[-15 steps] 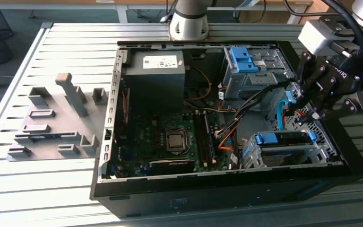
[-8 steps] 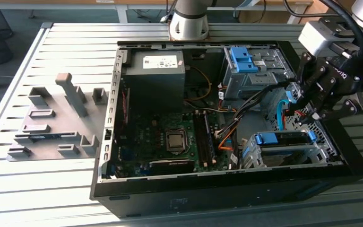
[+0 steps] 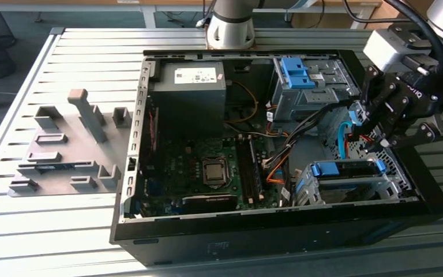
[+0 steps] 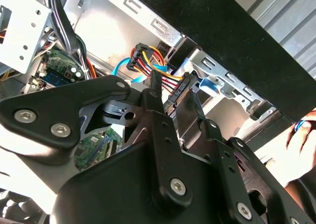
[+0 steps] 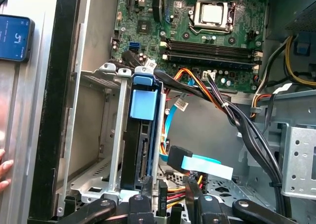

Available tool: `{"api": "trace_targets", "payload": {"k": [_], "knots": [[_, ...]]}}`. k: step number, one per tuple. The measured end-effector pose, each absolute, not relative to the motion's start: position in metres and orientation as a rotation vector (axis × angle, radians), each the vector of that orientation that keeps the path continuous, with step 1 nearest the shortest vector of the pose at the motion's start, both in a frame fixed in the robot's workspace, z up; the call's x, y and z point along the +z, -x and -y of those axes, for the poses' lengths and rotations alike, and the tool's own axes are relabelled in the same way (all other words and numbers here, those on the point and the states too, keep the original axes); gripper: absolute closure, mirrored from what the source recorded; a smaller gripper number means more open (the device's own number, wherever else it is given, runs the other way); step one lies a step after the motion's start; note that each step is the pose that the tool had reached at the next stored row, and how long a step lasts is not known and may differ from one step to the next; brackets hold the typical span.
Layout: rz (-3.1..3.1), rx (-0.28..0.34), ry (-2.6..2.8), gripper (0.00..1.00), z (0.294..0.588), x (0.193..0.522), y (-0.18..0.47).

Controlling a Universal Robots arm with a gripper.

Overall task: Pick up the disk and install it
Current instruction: 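Insert the first disk wire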

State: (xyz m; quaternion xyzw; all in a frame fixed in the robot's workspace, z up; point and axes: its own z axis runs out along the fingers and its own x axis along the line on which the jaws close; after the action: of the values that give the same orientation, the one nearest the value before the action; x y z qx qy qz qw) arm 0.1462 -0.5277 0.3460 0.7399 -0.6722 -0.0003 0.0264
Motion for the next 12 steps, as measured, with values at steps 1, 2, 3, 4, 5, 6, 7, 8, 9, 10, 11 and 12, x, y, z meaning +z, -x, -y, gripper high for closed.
{"api": "trace_targets", "payload": {"k": [1, 2, 3, 4, 5, 6, 7, 8, 9, 10, 11, 12], "knots": [[2.077, -0.001, -2.286, 0.6, 0.5277, 0.346, -0.1463], [2.077, -0.001, -2.286, 0.6, 0.5277, 0.346, -0.1462], [2.077, -0.001, -2.287, 0.6, 0.5277, 0.346, -0.1462], [2.077, -0.001, -2.287, 0.6, 0.5277, 0.346, -0.1462], [2.077, -0.001, -2.287, 0.6, 0.5277, 0.346, -0.1462], [2.076, -0.001, -2.287, 0.62, 0.5277, 0.346, -0.1462], [2.076, -0.001, -2.287, 0.69, 0.5277, 0.346, -0.1462], [2.076, -0.001, -2.287, 0.69, 0.5277, 0.346, -0.1462], [2.076, -0.001, -2.287, 0.69, 0.5277, 0.346, -0.1462], [2.076, -0.001, -2.287, 0.69, 0.5277, 0.346, -0.1462], [2.076, -0.001, -2.287, 0.69, 0.5277, 0.3459, -0.1462], [2.076, -0.001, -2.287, 0.7, 0.5277, 0.346, -0.1462]]}}
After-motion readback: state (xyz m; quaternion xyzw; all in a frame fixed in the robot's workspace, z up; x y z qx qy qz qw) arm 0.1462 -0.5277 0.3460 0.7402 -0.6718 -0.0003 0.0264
